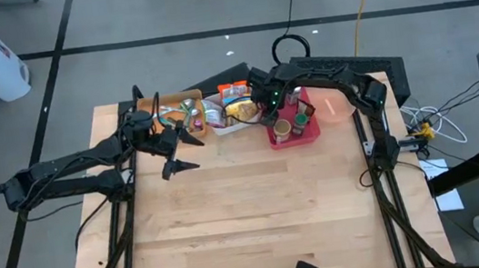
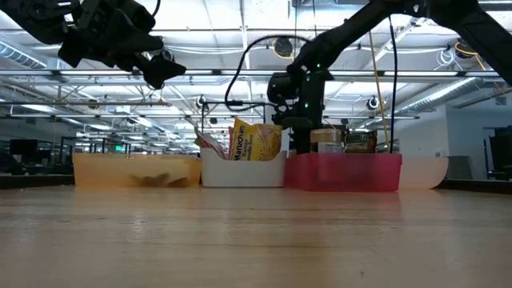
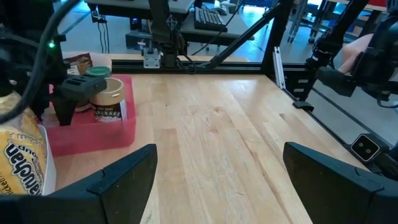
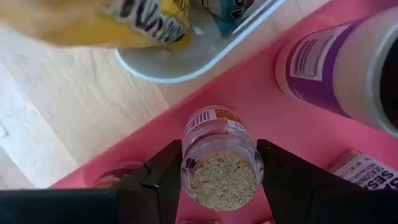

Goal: Pick & Place Food Item
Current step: Put the brown seasoning bottle into the pink bin, then return to Home Position

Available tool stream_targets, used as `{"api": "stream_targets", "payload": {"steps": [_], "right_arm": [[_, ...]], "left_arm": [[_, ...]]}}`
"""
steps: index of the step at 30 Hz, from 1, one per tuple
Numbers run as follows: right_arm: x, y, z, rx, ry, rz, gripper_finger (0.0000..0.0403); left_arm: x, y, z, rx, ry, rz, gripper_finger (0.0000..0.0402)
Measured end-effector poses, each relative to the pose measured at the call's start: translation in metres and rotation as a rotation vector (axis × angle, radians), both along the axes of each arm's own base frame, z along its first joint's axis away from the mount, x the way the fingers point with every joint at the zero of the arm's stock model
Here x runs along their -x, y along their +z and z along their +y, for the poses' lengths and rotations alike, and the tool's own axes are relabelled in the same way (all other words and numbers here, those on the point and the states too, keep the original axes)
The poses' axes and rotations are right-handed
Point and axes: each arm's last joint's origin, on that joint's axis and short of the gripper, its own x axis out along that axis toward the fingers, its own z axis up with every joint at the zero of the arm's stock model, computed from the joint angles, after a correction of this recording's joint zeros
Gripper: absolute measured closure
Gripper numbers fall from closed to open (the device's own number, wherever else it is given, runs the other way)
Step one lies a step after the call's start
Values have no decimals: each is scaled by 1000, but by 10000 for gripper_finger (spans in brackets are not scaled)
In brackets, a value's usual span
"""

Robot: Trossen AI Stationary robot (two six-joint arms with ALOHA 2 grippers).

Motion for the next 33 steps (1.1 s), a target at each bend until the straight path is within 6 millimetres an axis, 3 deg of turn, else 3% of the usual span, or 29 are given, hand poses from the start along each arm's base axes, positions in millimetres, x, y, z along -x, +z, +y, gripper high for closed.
{"api": "stream_targets", "payload": {"steps": [5,13,27,33], "right_arm": [[-2,-9,-1,-15,-7,20,234],[-2,-8,-1,-12,-2,17,230],[-2,-6,-1,-2,35,13,134],[4,17,5,10,64,3,117]], "left_arm": [[0,0,0,-1,4,1,46],[-5,-7,3,12,16,36,46],[-13,-11,7,6,17,28,46],[-5,-1,8,15,51,-12,46]]}}
